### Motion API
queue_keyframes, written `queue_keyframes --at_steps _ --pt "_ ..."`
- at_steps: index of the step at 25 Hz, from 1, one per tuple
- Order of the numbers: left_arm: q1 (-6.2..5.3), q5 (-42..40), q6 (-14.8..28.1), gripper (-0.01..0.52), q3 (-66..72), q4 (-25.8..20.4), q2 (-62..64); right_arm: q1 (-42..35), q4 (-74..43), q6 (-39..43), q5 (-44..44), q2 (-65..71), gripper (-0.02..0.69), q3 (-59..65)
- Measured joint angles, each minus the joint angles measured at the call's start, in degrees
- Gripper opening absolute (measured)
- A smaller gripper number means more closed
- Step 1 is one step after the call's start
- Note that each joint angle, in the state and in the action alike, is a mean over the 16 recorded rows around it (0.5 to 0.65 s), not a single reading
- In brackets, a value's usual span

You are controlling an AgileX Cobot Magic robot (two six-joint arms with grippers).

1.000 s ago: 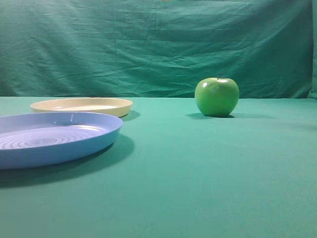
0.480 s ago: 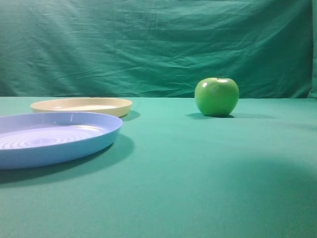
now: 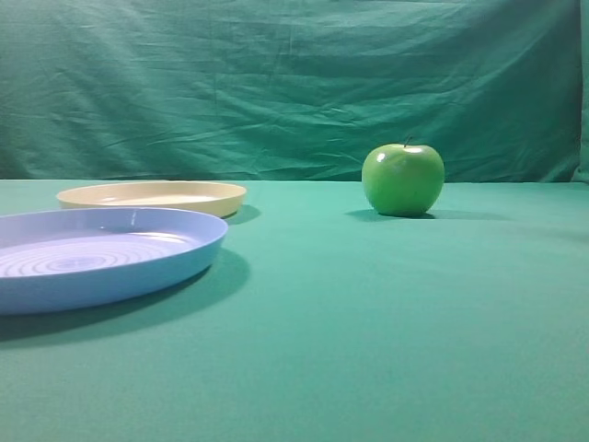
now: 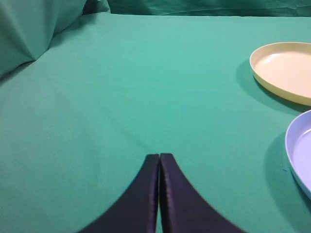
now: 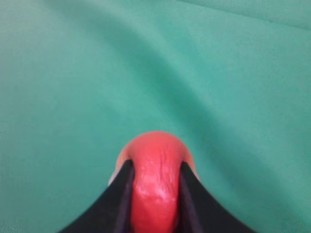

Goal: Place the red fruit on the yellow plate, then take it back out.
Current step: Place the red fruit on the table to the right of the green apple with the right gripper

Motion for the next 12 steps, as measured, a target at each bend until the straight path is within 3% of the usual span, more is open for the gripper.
queue_keyframes --at_steps 4,12 --pt "0.0 0.0 0.0 0.0 0.0 0.0 0.0 0.0 0.08 0.08 -2.5 1.98 0.279 1.55" --pt "0.0 0.0 0.0 0.0 0.0 0.0 0.0 0.0 0.15 0.18 -0.42 4.05 0.519 -0.11"
